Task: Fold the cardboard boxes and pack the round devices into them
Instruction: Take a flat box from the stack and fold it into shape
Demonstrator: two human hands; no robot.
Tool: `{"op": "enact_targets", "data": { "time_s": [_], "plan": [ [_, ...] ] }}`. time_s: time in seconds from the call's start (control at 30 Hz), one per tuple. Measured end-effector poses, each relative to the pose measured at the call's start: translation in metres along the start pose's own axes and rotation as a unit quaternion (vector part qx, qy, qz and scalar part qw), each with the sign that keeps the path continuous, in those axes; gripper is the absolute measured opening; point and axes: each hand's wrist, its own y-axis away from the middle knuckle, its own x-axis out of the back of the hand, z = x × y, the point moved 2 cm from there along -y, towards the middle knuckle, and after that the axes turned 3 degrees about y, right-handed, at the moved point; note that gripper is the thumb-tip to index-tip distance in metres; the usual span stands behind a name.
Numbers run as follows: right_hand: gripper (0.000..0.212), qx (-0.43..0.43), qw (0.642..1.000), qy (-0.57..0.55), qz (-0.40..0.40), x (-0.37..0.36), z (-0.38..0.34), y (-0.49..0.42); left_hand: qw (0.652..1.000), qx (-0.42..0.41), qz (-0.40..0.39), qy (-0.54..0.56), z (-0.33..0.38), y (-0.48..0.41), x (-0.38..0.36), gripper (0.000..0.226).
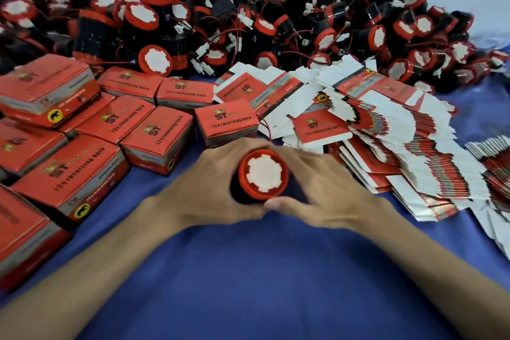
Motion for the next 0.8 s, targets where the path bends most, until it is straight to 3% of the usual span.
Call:
{"op": "enact_targets", "data": {
  "time_s": [0.07,0.13,0.17,0.23,0.3,0.43,0.5,0.7,0.8],
  "plan": [
    [0.057,-0.022,0.995,0.044,0.088,0.013,0.012,-0.001,0.998,0.008,0.007,-0.062,-0.006,0.003,0.004,0.059],
    [0.052,-0.136,0.955,0.159,0.212,0.033,0.039,-0.005,0.991,0.029,0.026,-0.127,-0.01,0.003,0.007,0.057],
    [0.054,-0.211,0.922,0.242,0.215,0.043,0.056,-0.006,0.988,0.036,0.032,-0.148,-0.01,0.002,0.007,0.059],
    [0.062,-0.355,0.881,0.287,0.121,0.055,0.083,-0.006,0.983,0.04,0.036,-0.178,-0.009,0.002,0.006,0.067],
    [0.062,-0.398,0.87,0.284,0.065,0.051,0.095,0.002,0.978,0.037,0.047,-0.2,-0.008,0.001,0.005,0.069],
    [0.032,-0.294,0.877,0.346,0.158,0.041,0.087,0.007,0.964,0.029,0.095,-0.245,-0.014,-0.002,0.004,0.061],
    [0.028,-0.258,0.876,0.36,0.193,0.043,0.082,0.008,0.957,0.035,0.106,-0.27,-0.019,-0.004,0.005,0.062],
    [0.021,-0.138,0.911,0.339,0.191,0.037,0.065,0.009,0.948,0.055,0.103,-0.296,-0.025,-0.006,0.005,0.065],
    [0.023,-0.062,0.898,0.341,0.27,0.04,0.057,0.009,0.948,0.023,0.126,-0.292,-0.017,-0.004,0.006,0.06]
  ]
}}
